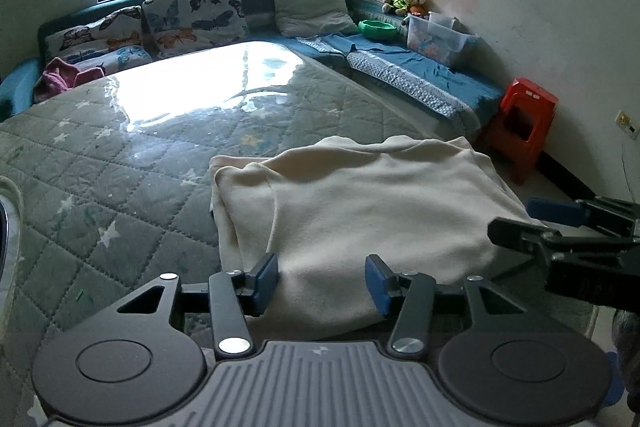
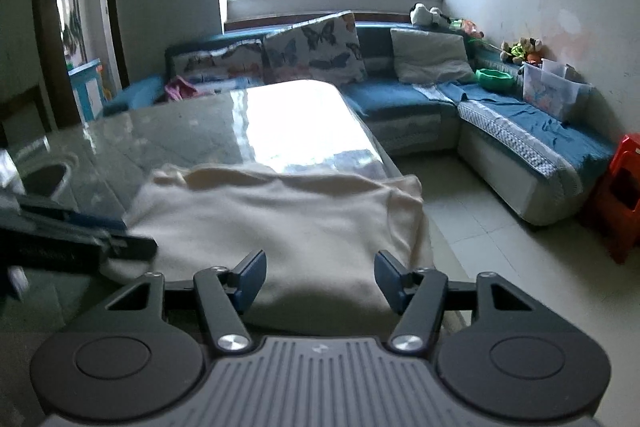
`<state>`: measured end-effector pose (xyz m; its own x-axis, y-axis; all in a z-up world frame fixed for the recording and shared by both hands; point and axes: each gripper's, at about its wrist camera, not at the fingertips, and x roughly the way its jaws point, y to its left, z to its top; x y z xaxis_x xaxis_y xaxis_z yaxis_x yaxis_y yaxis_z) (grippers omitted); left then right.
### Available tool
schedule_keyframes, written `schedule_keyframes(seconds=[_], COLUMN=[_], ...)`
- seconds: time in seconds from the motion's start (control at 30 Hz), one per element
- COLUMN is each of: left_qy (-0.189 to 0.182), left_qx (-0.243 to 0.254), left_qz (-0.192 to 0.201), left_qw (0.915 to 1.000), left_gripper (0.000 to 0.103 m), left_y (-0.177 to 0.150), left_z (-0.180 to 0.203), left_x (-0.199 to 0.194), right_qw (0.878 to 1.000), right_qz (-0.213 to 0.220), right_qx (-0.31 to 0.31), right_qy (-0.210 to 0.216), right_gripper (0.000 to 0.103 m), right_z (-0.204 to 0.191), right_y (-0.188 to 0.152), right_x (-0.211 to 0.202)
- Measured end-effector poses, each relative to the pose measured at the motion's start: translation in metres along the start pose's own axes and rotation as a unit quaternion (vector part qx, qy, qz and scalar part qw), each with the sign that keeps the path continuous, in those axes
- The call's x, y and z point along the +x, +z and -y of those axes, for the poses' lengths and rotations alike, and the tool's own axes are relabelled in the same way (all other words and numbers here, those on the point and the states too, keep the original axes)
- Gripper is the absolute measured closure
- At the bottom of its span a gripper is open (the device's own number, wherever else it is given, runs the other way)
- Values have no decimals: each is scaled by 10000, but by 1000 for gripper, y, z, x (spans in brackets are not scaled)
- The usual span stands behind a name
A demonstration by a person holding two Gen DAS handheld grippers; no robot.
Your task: Fold clothes
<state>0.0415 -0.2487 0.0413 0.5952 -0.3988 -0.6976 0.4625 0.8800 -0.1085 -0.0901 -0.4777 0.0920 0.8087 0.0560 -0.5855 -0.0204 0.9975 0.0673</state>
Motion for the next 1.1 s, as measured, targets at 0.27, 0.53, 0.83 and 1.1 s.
schedule_keyframes(seconds=[0.27, 0.53, 0.83, 1.1], left_qy=[-29, 9, 82, 82], left_qx=[-48, -69, -72, 41], left_qz=[-5, 23, 28, 104], left_qw=[10000, 10000, 9999, 9999], left_gripper=[45, 34, 19, 6], left_y=[-3, -8, -18, -30], left_z=[-3, -4, -6, -4], left_x=[-9, -18, -30, -41], right_qw=[9996, 9999, 9998, 9991], right_qz=[-205, -101, -63, -38], right_qx=[-178, -96, 179, 413], right_qy=[56, 49, 9, -71], right_gripper=[53, 35, 22, 13], right_z=[-12, -21, -23, -27], right_y=[-4, -5, -14, -24], right_x=[7, -6, -16, -28])
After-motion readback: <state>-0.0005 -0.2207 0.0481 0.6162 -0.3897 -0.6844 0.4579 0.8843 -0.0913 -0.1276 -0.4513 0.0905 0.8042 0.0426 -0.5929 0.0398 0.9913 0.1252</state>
